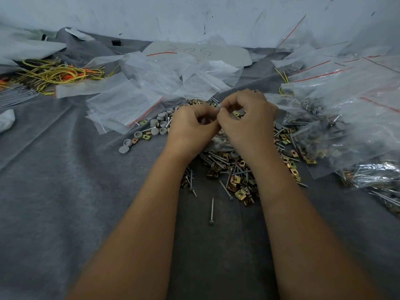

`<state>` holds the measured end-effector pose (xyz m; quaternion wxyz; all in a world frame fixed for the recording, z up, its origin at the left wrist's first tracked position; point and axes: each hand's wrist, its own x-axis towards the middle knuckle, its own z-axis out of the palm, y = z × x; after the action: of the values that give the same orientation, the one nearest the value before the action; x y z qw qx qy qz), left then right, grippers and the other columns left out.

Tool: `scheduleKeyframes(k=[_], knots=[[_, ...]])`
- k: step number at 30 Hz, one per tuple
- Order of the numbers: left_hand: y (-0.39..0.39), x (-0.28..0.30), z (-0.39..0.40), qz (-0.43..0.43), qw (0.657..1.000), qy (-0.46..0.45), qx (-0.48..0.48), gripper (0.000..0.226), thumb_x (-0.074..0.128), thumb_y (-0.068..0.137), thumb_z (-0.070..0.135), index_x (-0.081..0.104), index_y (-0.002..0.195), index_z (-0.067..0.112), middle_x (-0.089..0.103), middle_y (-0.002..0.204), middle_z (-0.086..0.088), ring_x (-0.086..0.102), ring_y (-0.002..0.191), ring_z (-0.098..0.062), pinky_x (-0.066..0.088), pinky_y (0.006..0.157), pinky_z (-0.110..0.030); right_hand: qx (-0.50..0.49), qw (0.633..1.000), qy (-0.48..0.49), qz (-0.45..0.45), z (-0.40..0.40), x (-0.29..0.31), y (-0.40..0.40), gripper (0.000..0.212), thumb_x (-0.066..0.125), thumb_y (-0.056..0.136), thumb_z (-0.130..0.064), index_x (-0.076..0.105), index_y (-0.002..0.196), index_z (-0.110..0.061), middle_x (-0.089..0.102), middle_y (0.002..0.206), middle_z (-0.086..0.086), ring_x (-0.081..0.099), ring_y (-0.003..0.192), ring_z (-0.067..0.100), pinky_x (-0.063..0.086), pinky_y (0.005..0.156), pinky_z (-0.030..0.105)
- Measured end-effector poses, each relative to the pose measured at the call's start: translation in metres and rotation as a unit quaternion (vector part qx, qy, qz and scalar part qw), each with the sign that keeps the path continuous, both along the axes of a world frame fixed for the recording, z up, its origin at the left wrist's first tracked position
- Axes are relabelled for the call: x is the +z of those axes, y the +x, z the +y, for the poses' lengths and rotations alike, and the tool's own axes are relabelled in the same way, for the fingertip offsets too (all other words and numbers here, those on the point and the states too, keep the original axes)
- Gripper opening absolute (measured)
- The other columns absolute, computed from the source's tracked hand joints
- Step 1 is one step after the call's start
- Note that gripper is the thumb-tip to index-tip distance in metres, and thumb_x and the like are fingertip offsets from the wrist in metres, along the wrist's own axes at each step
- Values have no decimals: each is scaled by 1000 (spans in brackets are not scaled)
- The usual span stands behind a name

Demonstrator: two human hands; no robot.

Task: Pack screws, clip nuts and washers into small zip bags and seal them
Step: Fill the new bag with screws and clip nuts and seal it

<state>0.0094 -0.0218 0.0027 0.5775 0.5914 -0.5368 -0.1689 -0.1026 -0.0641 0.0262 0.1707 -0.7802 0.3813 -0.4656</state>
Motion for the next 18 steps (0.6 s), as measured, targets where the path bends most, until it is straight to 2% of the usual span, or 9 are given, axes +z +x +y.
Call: scheduleKeyframes(k=[2, 3, 5, 7, 11, 13, 14, 16, 18], knots=[[0, -1, 0, 1, 1000, -1, 1, 27, 69, 85, 9, 70, 75, 34, 63, 59, 1, 45, 54, -5, 36, 50, -16, 6, 1000, 1, -6, 0, 0, 0, 13, 66, 79, -16, 60, 75, -27, 57, 80, -13, 56, 92, 15, 27, 104, 31], [1, -1, 0, 4, 1000, -3, 2, 28, 69, 85, 9, 70, 75, 35, 64, 60, -3, 46, 54, -6, 37, 50, -18, 10, 1000, 0, -11, 1, 0, 0, 13, 66, 79, -16, 60, 75, -26, 59, 80, -11, 56, 92, 16, 29, 106, 34], [1, -1, 0, 2, 1000, -1, 0, 29, 70, 84, 8, 68, 74, 35, 61, 55, 6, 44, 52, -2, 36, 49, -16, 17, 1000, -2, -21, 1, 0, 0, 11, 67, 79, -15, 62, 76, -25, 61, 81, -10, 57, 92, 16, 34, 105, 43], [1, 0, 0, -17, 1000, 7, 0, 30, 70, 84, 8, 67, 73, 36, 56, 52, 15, 41, 50, 1, 34, 48, -14, 22, 999, -6, -27, 2, 1, 0, 13, 67, 80, -14, 61, 75, -24, 61, 80, -10, 58, 92, 17, 33, 106, 44], [2, -1, 1, -32, 999, 30, 14, 11, 69, 89, 20, 73, 80, 24, 66, 70, -8, 50, 60, -8, 41, 56, -27, 15, 998, 3, -64, 1, 1, -1, 12, 65, 83, -13, 62, 78, -24, 57, 79, -16, 55, 92, 13, 40, 97, 50], [4, 0, 3, 12, 1000, 12, 19, 15, 64, 94, 18, 75, 84, 14, 70, 74, -5, 58, 65, -8, 46, 61, -27, 21, 997, 30, -70, -2, -1, -2, 8, 67, 84, -20, 66, 91, -23, 56, 85, -21, 54, 97, 11, 41, 97, 50], [5, 1, 4, 53, 998, -14, 21, 18, 62, 96, 18, 74, 85, 11, 70, 74, -3, 60, 66, -9, 48, 62, -26, 22, 997, 53, -60, -3, -1, -2, 20, 69, 84, -26, 66, 103, -23, 57, 91, -21, 54, 101, 11, 42, 99, 46], [8, 4, 7, 158, 985, -61, 25, 21, 56, 99, 20, 72, 87, 13, 70, 74, -1, 63, 63, -10, 50, 56, -23, 38, 992, 112, -40, -5, -3, -2, 45, 76, 80, -34, 61, 122, -23, 61, 106, -15, 55, 106, 9, 47, 92, 26], [9, 6, 8, 260, 961, -91, 13, 22, 53, 101, 24, 70, 90, 16, 71, 73, 2, 66, 61, -10, 51, 51, -22, 101, 971, 198, -86, -8, -3, -2, 45, 80, 78, -27, 65, 120, -20, 68, 107, -8, 63, 95, 5, 47, 73, 9]])
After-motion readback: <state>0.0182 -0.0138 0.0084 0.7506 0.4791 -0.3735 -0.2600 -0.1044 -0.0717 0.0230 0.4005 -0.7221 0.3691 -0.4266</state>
